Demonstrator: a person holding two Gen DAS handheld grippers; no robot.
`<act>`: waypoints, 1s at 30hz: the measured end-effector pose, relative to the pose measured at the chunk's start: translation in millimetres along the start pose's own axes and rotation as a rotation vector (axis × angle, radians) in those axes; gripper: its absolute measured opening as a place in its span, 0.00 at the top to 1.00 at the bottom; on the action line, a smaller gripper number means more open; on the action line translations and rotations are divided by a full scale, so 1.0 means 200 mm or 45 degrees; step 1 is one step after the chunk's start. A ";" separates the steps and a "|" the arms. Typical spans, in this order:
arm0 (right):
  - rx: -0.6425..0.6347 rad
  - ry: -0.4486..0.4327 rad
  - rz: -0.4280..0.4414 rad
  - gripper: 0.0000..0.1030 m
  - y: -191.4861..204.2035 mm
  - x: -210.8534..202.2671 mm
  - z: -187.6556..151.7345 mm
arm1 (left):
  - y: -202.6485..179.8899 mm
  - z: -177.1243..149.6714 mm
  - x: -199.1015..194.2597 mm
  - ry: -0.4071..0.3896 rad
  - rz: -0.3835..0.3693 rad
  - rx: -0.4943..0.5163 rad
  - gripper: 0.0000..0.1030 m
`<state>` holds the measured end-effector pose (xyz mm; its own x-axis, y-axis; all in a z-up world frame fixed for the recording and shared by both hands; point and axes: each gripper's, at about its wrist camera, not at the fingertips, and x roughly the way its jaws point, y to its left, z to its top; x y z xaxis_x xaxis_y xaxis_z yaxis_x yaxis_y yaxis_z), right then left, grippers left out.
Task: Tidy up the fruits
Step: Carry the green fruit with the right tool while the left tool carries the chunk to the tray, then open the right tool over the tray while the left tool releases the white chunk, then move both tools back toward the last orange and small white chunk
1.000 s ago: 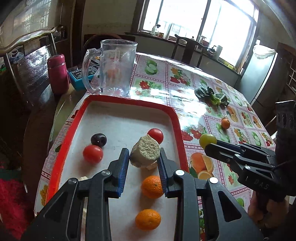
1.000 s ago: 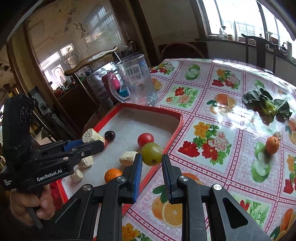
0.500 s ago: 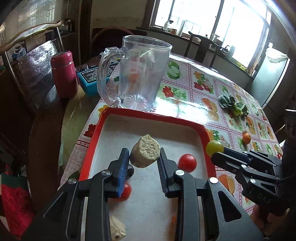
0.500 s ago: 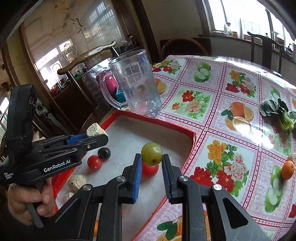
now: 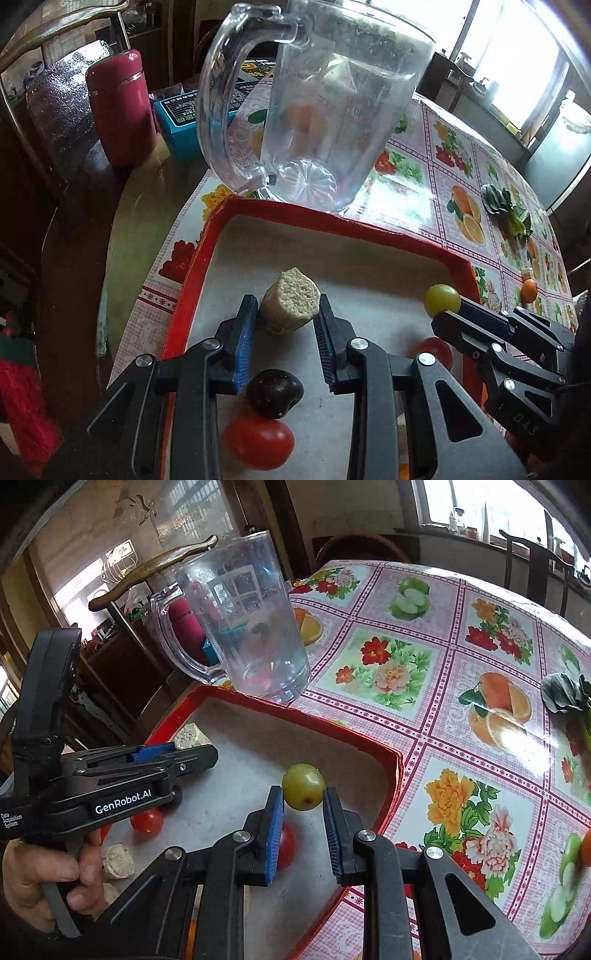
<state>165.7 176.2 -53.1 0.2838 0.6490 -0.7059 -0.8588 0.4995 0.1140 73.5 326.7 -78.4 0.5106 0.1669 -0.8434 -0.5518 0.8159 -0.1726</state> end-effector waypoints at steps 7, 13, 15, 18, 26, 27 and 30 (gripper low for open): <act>0.017 -0.004 0.015 0.71 -0.02 -0.01 -0.01 | -0.02 -0.01 0.00 0.001 0.042 0.025 0.62; 0.033 -0.056 0.042 0.70 -0.03 -0.14 -0.06 | -0.04 -0.05 -0.10 -0.065 0.046 0.034 0.52; 0.046 -0.081 0.053 0.70 -0.04 -0.20 -0.09 | -0.05 -0.07 -0.14 -0.086 0.039 0.035 0.52; 0.064 -0.111 0.046 0.70 -0.07 -0.28 -0.13 | -0.08 -0.11 -0.19 -0.101 0.013 0.033 0.52; 0.141 -0.127 0.013 0.69 -0.21 -0.43 -0.27 | -0.22 -0.19 -0.25 -0.102 -0.062 0.076 0.52; 0.153 -0.130 0.007 0.69 -0.23 -0.45 -0.29 | -0.24 -0.20 -0.26 -0.104 -0.069 0.081 0.52; 0.186 -0.135 -0.012 0.69 -0.31 -0.50 -0.34 | -0.30 -0.21 -0.28 -0.108 -0.085 0.103 0.52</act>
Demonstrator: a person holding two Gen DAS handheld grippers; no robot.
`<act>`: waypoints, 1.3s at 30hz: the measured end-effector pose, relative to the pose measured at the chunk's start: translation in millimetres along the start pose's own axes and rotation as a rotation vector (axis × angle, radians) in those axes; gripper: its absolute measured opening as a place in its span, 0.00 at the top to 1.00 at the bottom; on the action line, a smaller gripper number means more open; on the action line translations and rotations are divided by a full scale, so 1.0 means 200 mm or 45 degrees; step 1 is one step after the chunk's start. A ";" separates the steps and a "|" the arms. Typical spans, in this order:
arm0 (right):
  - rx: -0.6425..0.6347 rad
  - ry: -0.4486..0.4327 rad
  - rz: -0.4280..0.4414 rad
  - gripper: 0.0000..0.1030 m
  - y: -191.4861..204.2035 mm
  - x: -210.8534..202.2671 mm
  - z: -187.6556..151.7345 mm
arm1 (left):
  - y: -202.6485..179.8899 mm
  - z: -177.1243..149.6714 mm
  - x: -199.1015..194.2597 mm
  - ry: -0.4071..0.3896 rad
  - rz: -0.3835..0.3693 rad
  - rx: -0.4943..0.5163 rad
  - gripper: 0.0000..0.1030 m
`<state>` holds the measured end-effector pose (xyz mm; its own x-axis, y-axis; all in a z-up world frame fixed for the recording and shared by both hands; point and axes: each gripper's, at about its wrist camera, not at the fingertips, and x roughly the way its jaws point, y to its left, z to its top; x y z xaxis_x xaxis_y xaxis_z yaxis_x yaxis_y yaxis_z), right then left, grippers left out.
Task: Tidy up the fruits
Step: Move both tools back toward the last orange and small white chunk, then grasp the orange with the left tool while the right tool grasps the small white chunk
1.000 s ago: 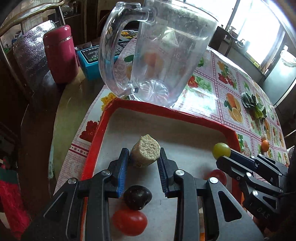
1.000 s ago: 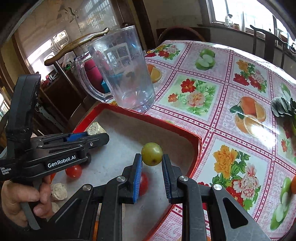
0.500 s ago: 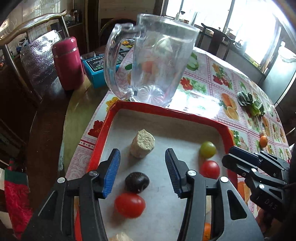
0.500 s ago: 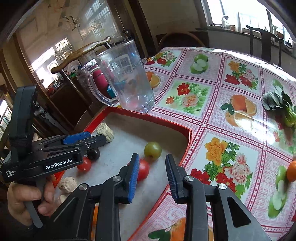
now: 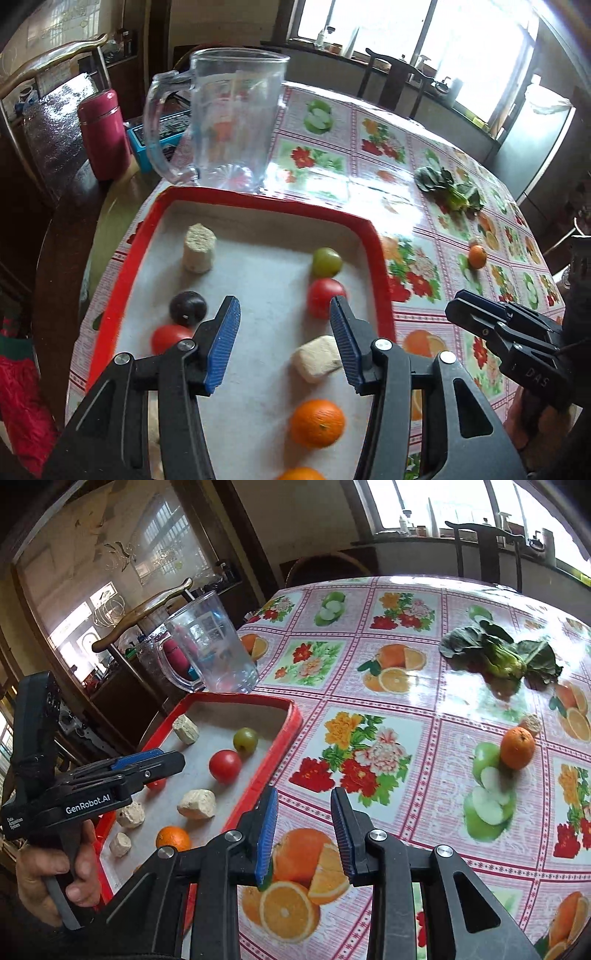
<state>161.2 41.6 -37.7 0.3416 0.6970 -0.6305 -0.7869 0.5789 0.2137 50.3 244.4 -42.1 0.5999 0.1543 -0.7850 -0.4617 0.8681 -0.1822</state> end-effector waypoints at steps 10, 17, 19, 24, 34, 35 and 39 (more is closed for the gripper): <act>0.106 -0.013 -0.100 0.69 -0.33 -0.13 -0.08 | -0.25 -0.01 -0.01 0.004 -0.066 0.089 0.52; 0.172 -0.030 -0.185 0.69 -0.58 -0.21 -0.10 | -0.52 -0.01 0.05 0.027 -0.137 0.171 0.52; 0.188 -0.041 -0.210 0.69 -0.65 -0.25 -0.10 | -0.62 -0.01 0.08 0.035 -0.158 0.203 0.52; 0.233 -0.056 -0.259 0.69 -0.83 -0.32 -0.10 | -0.88 0.01 0.18 0.048 -0.232 0.286 0.52; 0.299 -0.086 -0.299 0.67 -1.06 -0.40 -0.08 | -1.23 0.10 0.51 0.115 -0.212 0.387 0.52; 0.308 -0.085 -0.302 0.67 -1.08 -0.40 -0.09 | -1.25 0.10 0.53 0.120 -0.213 0.399 0.52; 0.325 -0.087 -0.302 0.67 -1.11 -0.39 -0.08 | -1.31 0.12 0.62 0.126 -0.239 0.419 0.52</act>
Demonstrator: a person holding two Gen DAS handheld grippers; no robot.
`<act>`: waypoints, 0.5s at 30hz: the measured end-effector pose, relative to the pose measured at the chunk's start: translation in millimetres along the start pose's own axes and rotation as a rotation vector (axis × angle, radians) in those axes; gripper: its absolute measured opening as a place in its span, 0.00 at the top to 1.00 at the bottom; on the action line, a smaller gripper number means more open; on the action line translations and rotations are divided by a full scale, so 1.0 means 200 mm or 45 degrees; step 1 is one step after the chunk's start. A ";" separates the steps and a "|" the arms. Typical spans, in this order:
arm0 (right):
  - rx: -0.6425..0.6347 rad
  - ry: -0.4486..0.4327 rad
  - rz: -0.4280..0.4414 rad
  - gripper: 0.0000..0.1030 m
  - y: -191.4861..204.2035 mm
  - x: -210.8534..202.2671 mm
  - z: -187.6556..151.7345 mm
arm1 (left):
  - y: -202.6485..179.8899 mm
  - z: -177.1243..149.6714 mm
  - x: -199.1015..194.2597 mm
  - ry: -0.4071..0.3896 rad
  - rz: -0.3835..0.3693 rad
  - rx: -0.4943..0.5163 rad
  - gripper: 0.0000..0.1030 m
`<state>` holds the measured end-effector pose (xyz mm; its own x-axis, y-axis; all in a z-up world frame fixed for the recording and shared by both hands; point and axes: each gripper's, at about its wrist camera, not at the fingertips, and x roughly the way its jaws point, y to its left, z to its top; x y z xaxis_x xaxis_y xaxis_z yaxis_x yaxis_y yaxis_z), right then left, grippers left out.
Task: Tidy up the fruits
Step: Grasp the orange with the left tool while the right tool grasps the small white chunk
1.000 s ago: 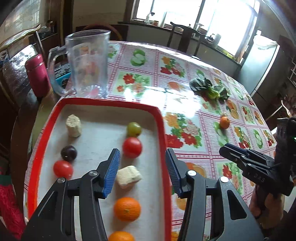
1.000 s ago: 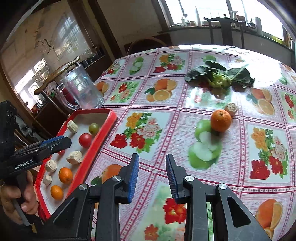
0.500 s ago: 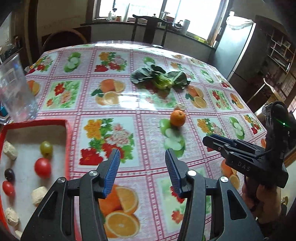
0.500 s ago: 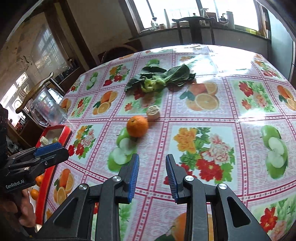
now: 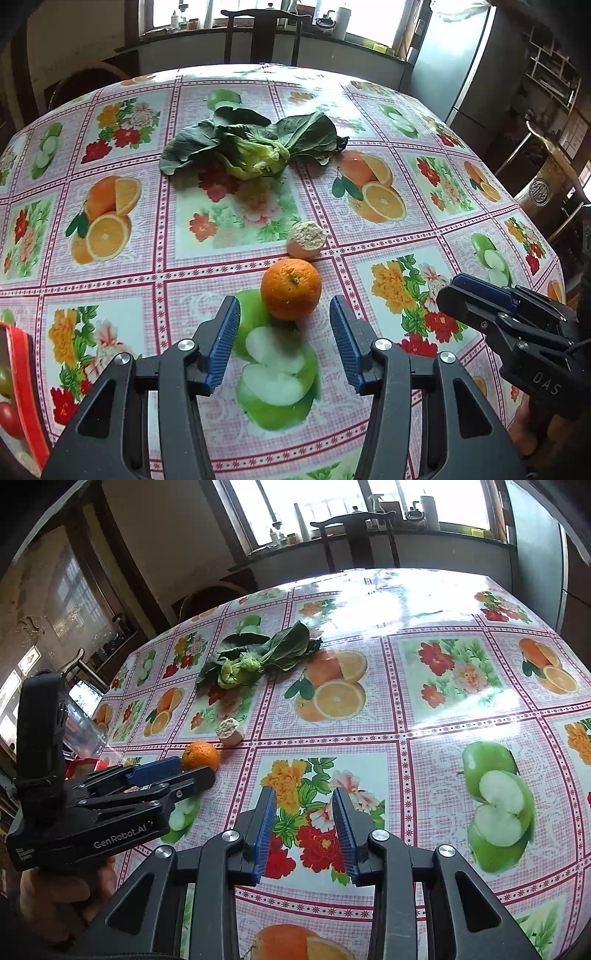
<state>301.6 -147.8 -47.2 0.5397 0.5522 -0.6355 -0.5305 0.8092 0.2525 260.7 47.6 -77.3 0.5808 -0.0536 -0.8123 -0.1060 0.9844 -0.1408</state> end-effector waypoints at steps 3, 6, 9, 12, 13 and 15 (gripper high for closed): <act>-0.023 -0.001 0.010 0.67 0.05 0.02 0.02 | 0.03 0.01 0.01 -0.025 -0.005 -0.010 0.63; -0.058 0.003 0.032 0.67 0.12 0.07 0.05 | 0.08 -0.02 -0.02 -0.018 -0.042 -0.065 0.71; -0.104 -0.001 0.043 0.67 0.21 0.14 0.09 | 0.13 -0.09 -0.09 -0.023 -0.021 -0.074 0.71; -0.138 0.008 0.047 0.67 0.29 0.23 0.13 | 0.20 -0.19 -0.17 -0.033 -0.042 -0.135 0.71; -0.152 0.012 0.044 0.67 0.31 0.26 0.14 | 0.21 -0.22 -0.20 -0.035 -0.046 -0.153 0.71; -0.181 0.021 0.015 0.67 0.35 0.33 0.17 | 0.25 -0.27 -0.25 -0.042 -0.057 -0.188 0.71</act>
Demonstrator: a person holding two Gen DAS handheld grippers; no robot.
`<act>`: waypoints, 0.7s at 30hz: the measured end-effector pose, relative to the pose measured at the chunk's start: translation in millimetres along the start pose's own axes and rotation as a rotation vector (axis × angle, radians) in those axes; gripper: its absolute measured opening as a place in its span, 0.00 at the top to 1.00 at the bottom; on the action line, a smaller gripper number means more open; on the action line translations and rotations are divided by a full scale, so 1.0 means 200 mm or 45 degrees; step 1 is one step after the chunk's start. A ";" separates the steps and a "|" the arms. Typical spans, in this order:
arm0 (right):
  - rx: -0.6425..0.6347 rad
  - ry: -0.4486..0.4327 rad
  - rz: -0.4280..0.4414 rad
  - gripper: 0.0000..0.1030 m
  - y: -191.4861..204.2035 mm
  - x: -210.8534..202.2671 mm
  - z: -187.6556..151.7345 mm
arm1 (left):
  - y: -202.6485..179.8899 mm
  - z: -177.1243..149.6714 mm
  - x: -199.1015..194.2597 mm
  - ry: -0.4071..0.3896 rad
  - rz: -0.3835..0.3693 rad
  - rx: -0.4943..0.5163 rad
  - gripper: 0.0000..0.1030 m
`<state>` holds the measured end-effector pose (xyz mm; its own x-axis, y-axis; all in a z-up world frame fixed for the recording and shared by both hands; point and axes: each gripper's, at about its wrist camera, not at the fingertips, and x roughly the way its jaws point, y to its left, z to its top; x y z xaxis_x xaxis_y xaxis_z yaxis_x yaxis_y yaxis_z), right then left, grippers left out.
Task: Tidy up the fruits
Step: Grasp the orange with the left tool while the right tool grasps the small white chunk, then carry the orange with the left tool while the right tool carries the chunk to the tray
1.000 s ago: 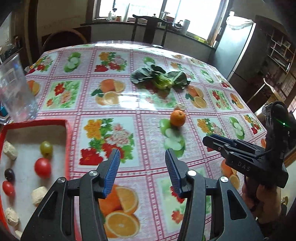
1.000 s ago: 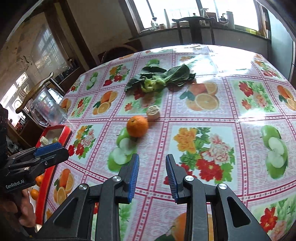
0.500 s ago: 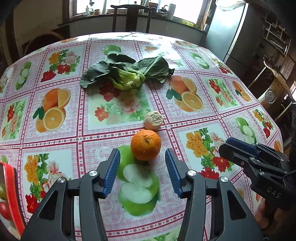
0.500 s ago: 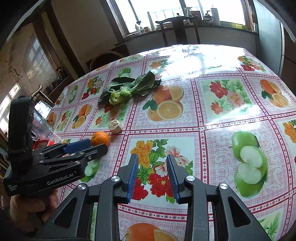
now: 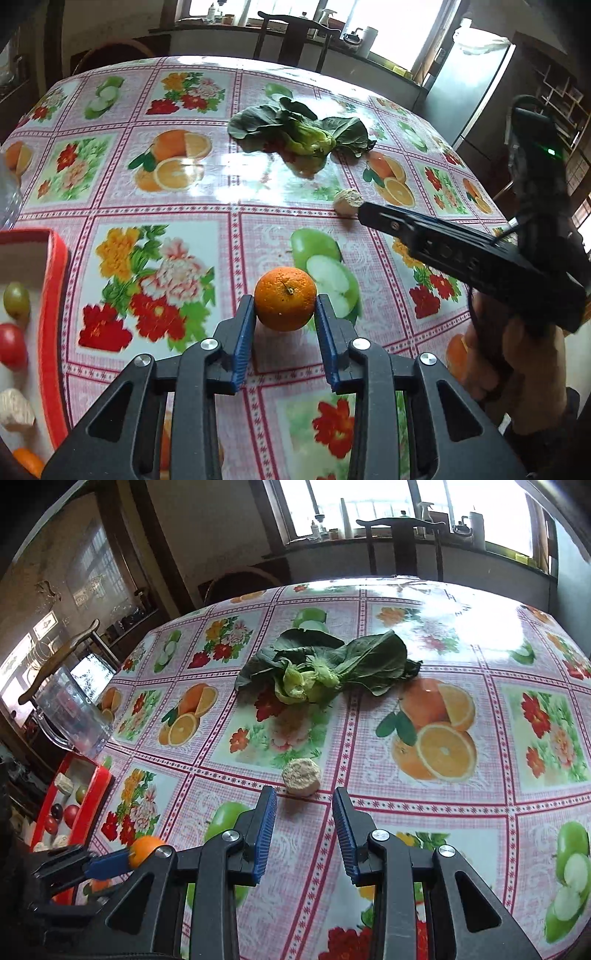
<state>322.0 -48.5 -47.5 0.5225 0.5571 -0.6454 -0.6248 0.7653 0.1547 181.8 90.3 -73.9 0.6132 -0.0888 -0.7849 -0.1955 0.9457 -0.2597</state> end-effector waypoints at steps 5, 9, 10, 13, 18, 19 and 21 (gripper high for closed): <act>-0.065 -0.002 -0.093 0.76 0.06 0.08 0.02 | 0.04 -0.08 -0.09 -0.012 -0.007 -0.023 0.71; -0.048 -0.007 -0.058 0.76 0.09 0.01 -0.04 | 0.05 -0.12 -0.16 -0.037 0.002 -0.014 0.71; -0.044 -0.009 -0.040 0.76 0.11 -0.02 -0.06 | 0.06 -0.13 -0.19 -0.045 0.002 -0.012 0.71; -0.041 -0.011 0.040 0.76 0.16 -0.15 -0.15 | 0.07 -0.16 -0.25 -0.066 0.007 -0.013 0.71; -0.050 -0.022 0.168 0.76 0.30 -0.37 -0.31 | 0.12 -0.26 -0.36 -0.099 0.021 -0.030 0.71; -0.049 -0.025 0.187 0.76 0.32 -0.40 -0.33 | 0.13 -0.27 -0.38 -0.100 0.021 -0.037 0.71; -0.038 -0.020 0.228 0.76 0.36 -0.45 -0.38 | 0.14 -0.31 -0.41 -0.107 0.038 -0.049 0.71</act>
<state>185.6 -67.8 -34.4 0.4105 0.6885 -0.5979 -0.7254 0.6439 0.2435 77.6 105.5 -51.7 0.6684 -0.0323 -0.7431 -0.2433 0.9346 -0.2596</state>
